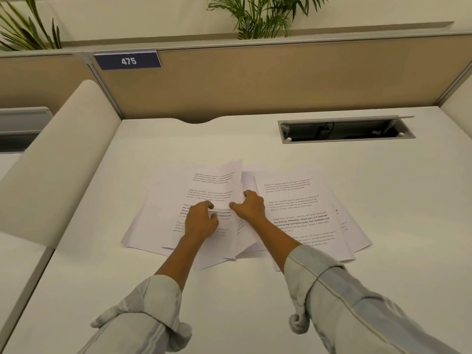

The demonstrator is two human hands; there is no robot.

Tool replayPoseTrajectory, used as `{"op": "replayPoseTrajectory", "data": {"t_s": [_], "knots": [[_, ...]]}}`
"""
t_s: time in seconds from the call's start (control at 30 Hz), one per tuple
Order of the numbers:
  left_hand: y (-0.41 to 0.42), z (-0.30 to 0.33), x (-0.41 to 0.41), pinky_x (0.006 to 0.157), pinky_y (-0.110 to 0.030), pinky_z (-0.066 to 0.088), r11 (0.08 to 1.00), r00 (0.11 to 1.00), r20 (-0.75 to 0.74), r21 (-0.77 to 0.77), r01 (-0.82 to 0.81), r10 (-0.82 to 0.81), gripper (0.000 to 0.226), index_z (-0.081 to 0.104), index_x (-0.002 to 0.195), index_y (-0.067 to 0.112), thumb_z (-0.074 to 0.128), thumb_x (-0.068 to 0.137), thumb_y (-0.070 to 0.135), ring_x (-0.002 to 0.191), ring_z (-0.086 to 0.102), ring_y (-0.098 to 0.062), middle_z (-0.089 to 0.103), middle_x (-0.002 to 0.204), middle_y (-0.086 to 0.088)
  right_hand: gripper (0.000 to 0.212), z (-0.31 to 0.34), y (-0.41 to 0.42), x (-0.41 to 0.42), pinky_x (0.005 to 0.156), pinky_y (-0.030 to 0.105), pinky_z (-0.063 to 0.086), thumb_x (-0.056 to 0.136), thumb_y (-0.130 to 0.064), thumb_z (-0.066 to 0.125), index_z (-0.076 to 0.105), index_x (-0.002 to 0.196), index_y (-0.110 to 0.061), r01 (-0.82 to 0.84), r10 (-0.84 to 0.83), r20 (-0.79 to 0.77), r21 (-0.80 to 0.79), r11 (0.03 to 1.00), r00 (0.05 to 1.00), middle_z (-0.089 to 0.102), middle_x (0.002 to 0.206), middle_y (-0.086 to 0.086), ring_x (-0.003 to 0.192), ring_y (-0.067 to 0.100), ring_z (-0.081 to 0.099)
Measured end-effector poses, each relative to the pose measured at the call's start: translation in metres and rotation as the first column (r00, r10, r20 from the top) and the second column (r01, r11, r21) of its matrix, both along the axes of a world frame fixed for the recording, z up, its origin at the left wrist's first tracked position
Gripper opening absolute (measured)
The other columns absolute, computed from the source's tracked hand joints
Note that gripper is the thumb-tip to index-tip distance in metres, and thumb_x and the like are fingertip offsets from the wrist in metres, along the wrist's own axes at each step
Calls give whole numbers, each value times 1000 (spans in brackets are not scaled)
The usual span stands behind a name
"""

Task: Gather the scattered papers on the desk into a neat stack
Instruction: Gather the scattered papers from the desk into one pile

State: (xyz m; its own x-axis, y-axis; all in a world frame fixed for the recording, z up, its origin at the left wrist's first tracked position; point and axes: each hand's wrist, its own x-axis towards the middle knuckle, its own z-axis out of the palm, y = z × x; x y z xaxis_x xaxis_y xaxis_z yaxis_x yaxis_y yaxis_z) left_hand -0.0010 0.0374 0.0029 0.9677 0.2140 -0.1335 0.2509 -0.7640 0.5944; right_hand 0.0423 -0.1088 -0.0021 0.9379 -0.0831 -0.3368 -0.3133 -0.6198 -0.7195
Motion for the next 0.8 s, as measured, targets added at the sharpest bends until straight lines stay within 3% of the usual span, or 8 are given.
{"op": "replayPoseTrajectory", "data": {"t_s": [0.13, 0.27, 0.33, 0.4, 0.5, 0.57, 0.7, 0.8], "knots": [[17, 9, 3, 76, -24, 47, 983, 989, 93, -154, -98, 113, 22, 67, 106, 2, 63, 85, 5, 90, 69, -24, 71, 111, -16, 38, -2, -3, -3, 77, 34, 52, 80, -15, 70, 58, 114, -4, -33, 32, 47, 13, 999, 998, 67, 114, 14, 102, 33, 65], [51, 19, 6, 85, -31, 48, 953, 941, 187, -167, -252, 281, 36, 63, 112, -1, 73, 81, 15, 105, 65, -32, 69, 113, -19, 46, 7, -24, -7, 86, 30, 51, 82, -10, 71, 59, 126, -4, -46, 21, 102, 249, 967, 995, 64, 125, 11, 102, 23, 63], [66, 25, 12, 95, -39, 47, 925, 922, 124, -150, -348, 367, 54, 58, 120, -1, 77, 78, 27, 114, 60, -35, 64, 122, -20, 48, 13, -42, -4, 97, 40, 52, 85, -7, 71, 57, 130, -2, -86, 50, 99, 400, 912, 994, 61, 131, 15, 111, 26, 63], [77, 32, 20, 96, -42, 49, 888, 914, -87, -216, -406, 397, 67, 57, 123, -2, 80, 75, 39, 115, 59, -36, 62, 126, -20, 42, 23, -59, 1, 92, 43, 56, 88, -1, 67, 57, 128, -1, -81, 52, 69, 548, 833, 996, 62, 130, 18, 107, 28, 67], [70, 46, 24, 80, -42, 57, 643, 893, -431, -649, -407, 131, 47, 66, 111, 3, 77, 79, 35, 98, 70, -32, 71, 117, -16, 34, 46, -77, 9, 75, 32, 62, 91, 2, 60, 58, 123, -10, -35, 46, 2, 679, 733, 999, 65, 124, 13, 95, 19, 70], [58, 50, 19, 73, -40, 60, 461, 880, -474, -788, -407, -34, 34, 65, 117, 7, 69, 87, 24, 95, 74, -29, 74, 112, -13, 36, 61, -85, 16, 74, 32, 62, 94, 2, 55, 55, 129, -10, -26, 64, -27, 710, 704, 998, 65, 122, 9, 99, 22, 69], [31, 52, 13, 70, -38, 62, 372, 923, -361, -881, -292, -131, 32, 62, 122, 7, 63, 89, 7, 96, 73, -29, 74, 111, -13, 38, 80, -94, 22, 71, 32, 62, 99, -3, 48, 50, 136, -12, -46, 96, -26, 730, 682, 995, 66, 117, 3, 99, 23, 69], [17, 56, 11, 74, -39, 62, 348, 954, -284, -907, -236, -92, 37, 61, 125, 5, 63, 88, 1, 98, 72, -29, 73, 114, -12, 32, 87, -103, 26, 87, 41, 58, 102, -24, 46, 52, 132, -15, -4, 46, -38, 724, 689, 998, 63, 129, 6, 109, 25, 66]]}}
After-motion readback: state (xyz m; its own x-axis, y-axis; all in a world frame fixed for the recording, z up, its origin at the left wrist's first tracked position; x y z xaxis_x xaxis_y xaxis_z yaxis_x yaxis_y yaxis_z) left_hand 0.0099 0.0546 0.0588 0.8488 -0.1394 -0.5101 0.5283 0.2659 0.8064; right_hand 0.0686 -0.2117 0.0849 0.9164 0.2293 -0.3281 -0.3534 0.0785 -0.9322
